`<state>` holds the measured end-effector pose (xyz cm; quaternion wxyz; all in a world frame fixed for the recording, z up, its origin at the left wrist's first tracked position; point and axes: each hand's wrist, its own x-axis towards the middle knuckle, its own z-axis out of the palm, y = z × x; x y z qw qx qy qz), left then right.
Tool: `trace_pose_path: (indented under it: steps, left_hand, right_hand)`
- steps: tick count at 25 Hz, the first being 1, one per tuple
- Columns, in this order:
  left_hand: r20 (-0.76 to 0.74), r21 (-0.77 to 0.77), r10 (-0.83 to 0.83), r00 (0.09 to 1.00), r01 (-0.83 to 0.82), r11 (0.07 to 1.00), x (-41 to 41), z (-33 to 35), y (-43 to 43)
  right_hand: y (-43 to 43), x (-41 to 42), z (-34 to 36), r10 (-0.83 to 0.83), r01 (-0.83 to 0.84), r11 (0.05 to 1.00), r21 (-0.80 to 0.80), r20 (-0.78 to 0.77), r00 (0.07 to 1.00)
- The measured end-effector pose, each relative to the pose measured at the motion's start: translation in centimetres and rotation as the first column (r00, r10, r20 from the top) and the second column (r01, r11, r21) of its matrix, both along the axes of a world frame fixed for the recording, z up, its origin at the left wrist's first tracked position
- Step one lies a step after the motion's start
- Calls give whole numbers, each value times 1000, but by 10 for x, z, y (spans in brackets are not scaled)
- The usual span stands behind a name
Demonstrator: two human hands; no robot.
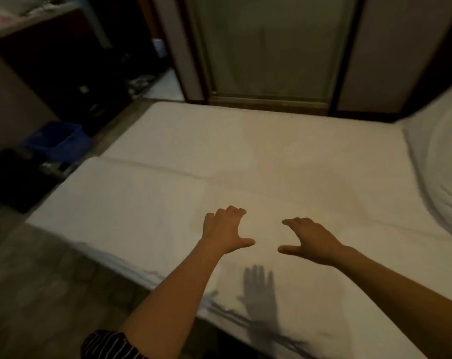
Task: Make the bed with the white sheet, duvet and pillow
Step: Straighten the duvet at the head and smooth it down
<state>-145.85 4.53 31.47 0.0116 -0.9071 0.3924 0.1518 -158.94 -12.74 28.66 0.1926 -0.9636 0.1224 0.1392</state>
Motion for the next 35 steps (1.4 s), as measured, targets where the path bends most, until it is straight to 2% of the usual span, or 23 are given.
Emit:
trace_pose_path:
  steps: [5, 12, 19, 21, 23, 29, 32, 35]
  left_hand:
    - [-9, -21, 187, 982, -187, 982, 76, 10, 135]
    - [-57, 79, 265, 962, -261, 962, 198, -18, 314]
    - [-107, 58, 179, 978, -174, 983, 336, -51, 369]
    - [-136, 60, 197, 971, -191, 980, 373, -55, 389]
    - [-158, 81, 227, 961, -217, 973, 417, -52, 412]
    - [-115, 129, 168, 979, -153, 980, 548, -57, 459]
    - [-104, 114, 137, 985, -125, 986, 624, -95, 468]
    - [-127, 74, -16, 992, 25, 997, 706, -164, 471]
  right_hand:
    - [112, 123, 9, 193, -192, 981, -35, 2, 981]
    - [286, 255, -15, 323, -323, 946, 16, 10, 946]
    - [338, 375, -45, 228, -228, 973, 47, 8, 974]
    - [355, 413, -51, 186, -190, 975, 116, 37, 982]
    - [373, 458, -62, 206, -209, 972, 109, 37, 978]
    - [421, 582, -70, 185, -191, 973, 126, 62, 981]
    - [447, 642, -104, 125, -130, 983, 129, 50, 991]
    - [477, 702, -174, 38, -40, 995, 93, 23, 999]
